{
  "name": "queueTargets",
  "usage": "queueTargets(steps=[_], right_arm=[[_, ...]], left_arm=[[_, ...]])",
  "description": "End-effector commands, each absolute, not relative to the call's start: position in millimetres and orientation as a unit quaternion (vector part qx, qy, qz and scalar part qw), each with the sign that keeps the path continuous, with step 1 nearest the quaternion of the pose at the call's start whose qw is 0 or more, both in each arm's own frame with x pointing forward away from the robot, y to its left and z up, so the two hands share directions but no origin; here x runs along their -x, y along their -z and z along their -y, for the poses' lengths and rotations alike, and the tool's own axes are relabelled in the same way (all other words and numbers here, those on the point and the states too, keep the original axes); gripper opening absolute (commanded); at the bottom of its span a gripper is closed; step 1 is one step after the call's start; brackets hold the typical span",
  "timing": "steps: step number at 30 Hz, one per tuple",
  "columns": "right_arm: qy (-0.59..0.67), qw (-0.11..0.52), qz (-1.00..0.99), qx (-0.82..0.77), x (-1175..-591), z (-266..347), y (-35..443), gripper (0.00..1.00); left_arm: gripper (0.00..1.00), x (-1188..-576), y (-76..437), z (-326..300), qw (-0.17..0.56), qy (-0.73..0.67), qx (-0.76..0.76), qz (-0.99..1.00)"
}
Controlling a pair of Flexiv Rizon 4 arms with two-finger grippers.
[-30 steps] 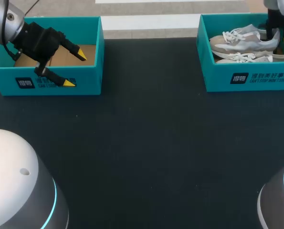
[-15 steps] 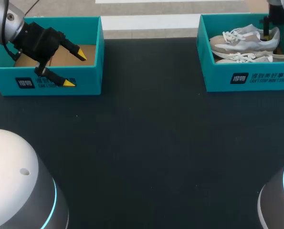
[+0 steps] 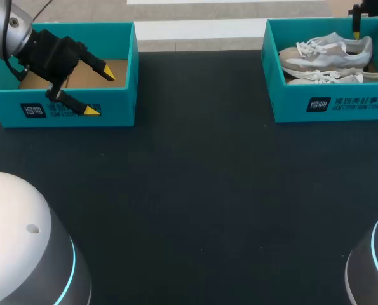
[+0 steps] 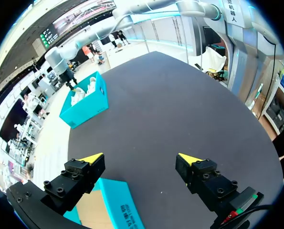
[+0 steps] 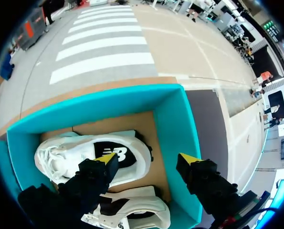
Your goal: Take the shoe out of the shoebox, open the shoe tongue, remove and reinsert the insole, then place the shoe into the shoebox
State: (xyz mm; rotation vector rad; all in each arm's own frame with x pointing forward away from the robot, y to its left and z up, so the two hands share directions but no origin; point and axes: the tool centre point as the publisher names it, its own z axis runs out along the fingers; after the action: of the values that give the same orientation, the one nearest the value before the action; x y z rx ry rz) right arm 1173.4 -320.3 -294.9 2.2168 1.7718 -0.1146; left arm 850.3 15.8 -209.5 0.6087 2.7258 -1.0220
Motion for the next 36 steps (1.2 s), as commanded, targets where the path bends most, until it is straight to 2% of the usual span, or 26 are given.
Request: queueTargets(steps=[1,4,7,12,19,23,36], right_arm=[[0.028,0.158,-0.617,-0.77,-1147.8,313.9,264.7,0.84],[0.029,0.16,-0.622,-0.766,-1138.1,309.9,253.2,0.93],[0.02,0.155,-0.621,-0.768,-1128.4,304.3,243.0,0.92],[0.013,0.154,-0.622,-0.768,-1108.4,291.2,231.8,1.0],[0.005,0.148,-0.622,-0.769,-1085.1,276.7,219.7,1.0],[-0.004,0.119,-0.648,-0.752,-1067.1,270.2,208.0,1.0],[-0.004,0.119,-0.648,-0.752,-1067.1,270.2,208.0,1.0]], left_arm=[[1.0,-849.1,209.4,-15.8,0.084,0.341,-0.204,-0.914],[1.0,-849.1,209.4,-15.8,0.084,0.341,-0.204,-0.914],[1.0,-849.1,209.4,-15.8,0.084,0.341,-0.204,-0.914],[1.0,-849.1,209.4,-15.8,0.084,0.341,-0.204,-0.914],[1.0,-849.1,209.4,-15.8,0.084,0.341,-0.204,-0.914],[1.0,-849.1,209.4,-15.8,0.084,0.341,-0.204,-0.914],[1.0,-849.1,209.4,-15.8,0.084,0.341,-0.204,-0.914]])
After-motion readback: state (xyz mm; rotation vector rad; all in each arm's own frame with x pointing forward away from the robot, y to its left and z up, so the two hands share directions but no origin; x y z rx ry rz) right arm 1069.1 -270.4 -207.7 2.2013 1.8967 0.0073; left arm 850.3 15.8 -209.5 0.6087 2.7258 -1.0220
